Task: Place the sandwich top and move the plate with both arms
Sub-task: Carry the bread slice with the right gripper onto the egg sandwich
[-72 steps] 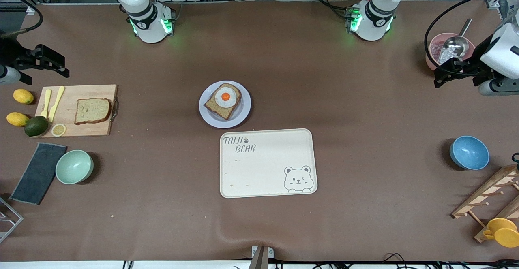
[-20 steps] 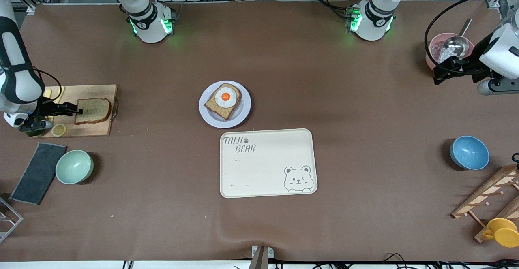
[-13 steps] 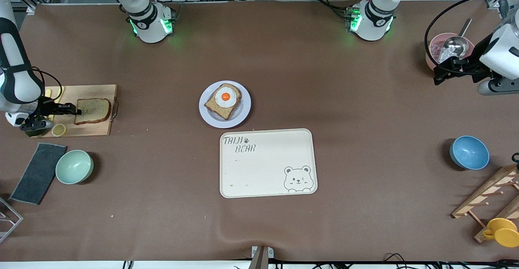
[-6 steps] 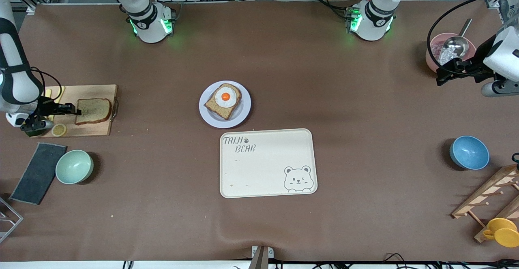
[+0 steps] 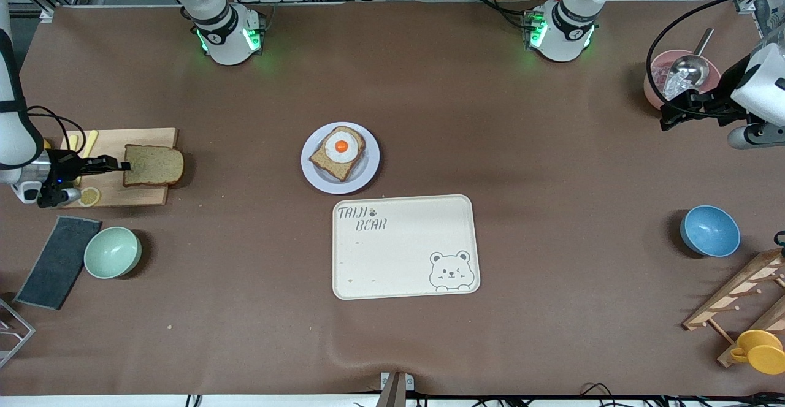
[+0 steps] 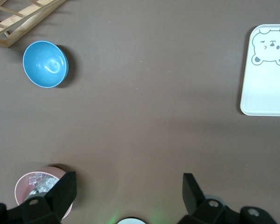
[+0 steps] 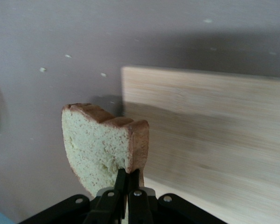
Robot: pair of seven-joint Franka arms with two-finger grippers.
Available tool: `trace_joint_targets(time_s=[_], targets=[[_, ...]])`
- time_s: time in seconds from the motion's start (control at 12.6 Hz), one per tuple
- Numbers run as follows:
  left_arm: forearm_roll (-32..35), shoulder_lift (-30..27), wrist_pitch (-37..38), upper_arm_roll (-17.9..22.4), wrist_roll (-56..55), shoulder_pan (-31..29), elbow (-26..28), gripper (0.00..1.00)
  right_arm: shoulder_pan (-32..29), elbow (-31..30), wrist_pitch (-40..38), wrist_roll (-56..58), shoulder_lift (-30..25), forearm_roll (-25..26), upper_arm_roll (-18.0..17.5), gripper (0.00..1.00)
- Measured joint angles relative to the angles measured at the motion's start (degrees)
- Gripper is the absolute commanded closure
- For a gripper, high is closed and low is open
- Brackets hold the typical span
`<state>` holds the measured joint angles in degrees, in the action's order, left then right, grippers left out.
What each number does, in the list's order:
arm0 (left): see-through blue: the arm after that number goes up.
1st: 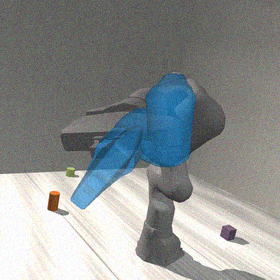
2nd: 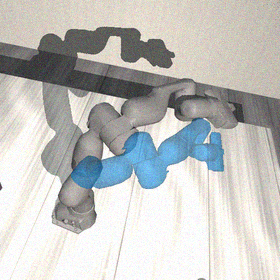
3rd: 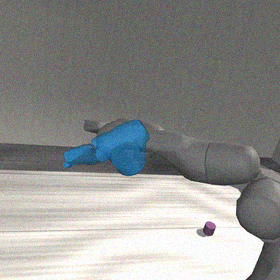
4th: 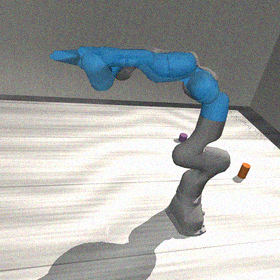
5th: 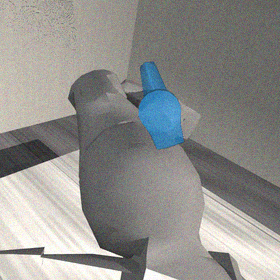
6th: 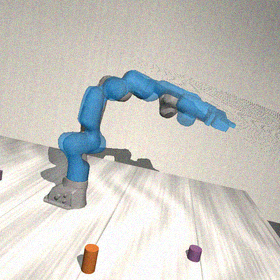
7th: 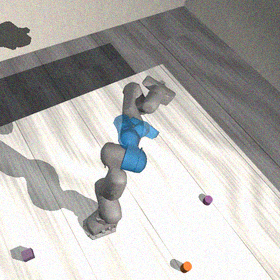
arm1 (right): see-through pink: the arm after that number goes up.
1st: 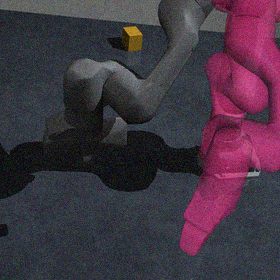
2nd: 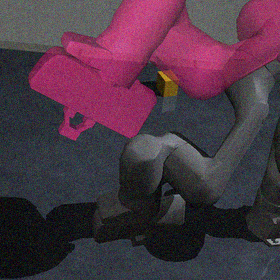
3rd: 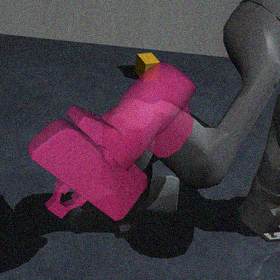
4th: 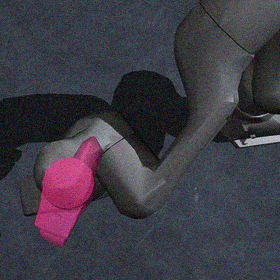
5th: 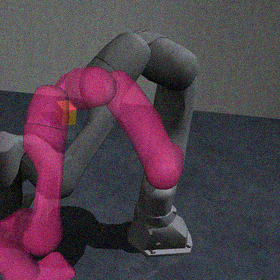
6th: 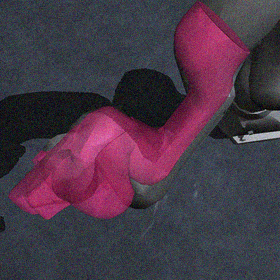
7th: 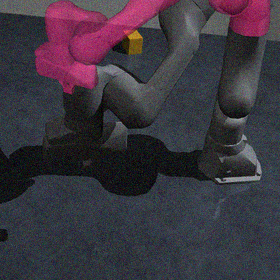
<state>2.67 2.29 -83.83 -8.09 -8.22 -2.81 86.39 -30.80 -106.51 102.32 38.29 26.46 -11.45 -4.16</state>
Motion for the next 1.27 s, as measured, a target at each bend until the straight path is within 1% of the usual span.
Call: trace_joint_targets(time_s=[0.32,0.56,0.79,0.95,1.27], targets=[[0.0,0.4,-0.3,-0.2,0.0,0.0,0.0,0.0,7.9,0.2,-3.5,-3.8,0.0,-7.3,-0.4,1.0],[0.0,0.4,-0.4,-0.4,0.0,0.2,-0.1,0.0,16.6,0.4,-4.0,-11.9,-0.2,-12.5,-0.6,1.0],[0.0,0.3,-0.4,-0.4,0.0,0.2,-0.1,0.0,25.6,0.4,-4.1,-16.7,-0.6,-17.9,-0.7,1.0],[0.0,0.3,-0.4,-0.4,0.0,0.2,-0.2,0.0,30.3,0.4,-4.1,-18.6,-0.6,-20.3,-0.7,1.0],[0.0,0.3,-0.4,-0.5,0.0,0.3,-0.2,0.0,34.9,-1.6,-3.3,-19.2,-0.5,-25.3,-0.6,1.0]])
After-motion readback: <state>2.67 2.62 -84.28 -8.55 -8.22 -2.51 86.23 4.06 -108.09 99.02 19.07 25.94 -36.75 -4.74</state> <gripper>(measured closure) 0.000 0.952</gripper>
